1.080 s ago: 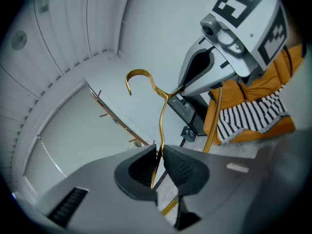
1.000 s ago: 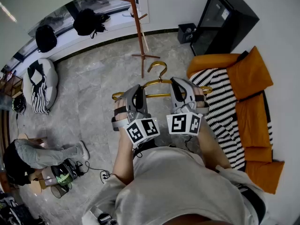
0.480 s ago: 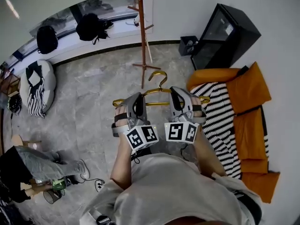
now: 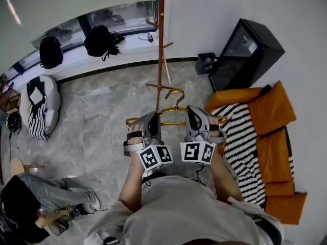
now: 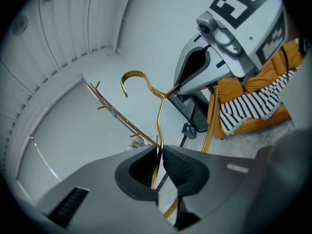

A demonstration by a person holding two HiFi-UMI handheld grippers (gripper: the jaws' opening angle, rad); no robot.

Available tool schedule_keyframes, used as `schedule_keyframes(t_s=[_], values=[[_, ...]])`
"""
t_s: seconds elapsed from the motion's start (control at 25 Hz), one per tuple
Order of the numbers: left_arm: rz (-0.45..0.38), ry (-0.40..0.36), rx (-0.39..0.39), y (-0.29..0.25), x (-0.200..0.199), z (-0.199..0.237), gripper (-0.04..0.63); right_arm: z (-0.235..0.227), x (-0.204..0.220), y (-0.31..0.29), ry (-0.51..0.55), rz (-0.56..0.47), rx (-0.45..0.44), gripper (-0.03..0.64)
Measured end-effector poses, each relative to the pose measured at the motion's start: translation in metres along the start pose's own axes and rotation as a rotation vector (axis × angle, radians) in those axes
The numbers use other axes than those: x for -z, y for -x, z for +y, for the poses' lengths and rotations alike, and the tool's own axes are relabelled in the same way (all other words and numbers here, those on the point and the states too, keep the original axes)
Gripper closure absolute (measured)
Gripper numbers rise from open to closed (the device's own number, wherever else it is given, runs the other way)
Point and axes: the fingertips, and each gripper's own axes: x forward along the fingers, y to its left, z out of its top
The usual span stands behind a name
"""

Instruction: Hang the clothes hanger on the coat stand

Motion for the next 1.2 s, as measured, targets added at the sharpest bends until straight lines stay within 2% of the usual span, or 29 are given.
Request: schedule_keyframes(t_s=[0.2, 0.36, 0.56, 0.76, 1.2], values=[[-0.011, -0.106, 0.022, -0.010, 0.021, 0.019, 0.565, 0.011, -0.019, -0.021, 0.018, 0.016, 0.008, 0.603], [-0.025, -0.128, 0.041, -0.023, 0.032, 0.032, 0.565, 0.016, -0.025, -0.037, 0.003, 0.046, 0.007, 0.603], [-0.042, -0.109, 0.051, -0.037, 0.030, 0.030, 0.565, 0.012, -0.017, -0.049, 0.020, 0.068, 0.012, 0.603], [-0.019, -0.094, 0.057, -0.055, 0.037, 0.030, 0.565, 0.012, -0.009, -0.071, 0.015, 0.063, -0.005, 0.603], [0.039, -0.069, 0.013, -0.115, 0.058, 0.078, 0.565, 0.000, -0.025, -0.155, 0.029, -0.007, -0.033, 0.603]])
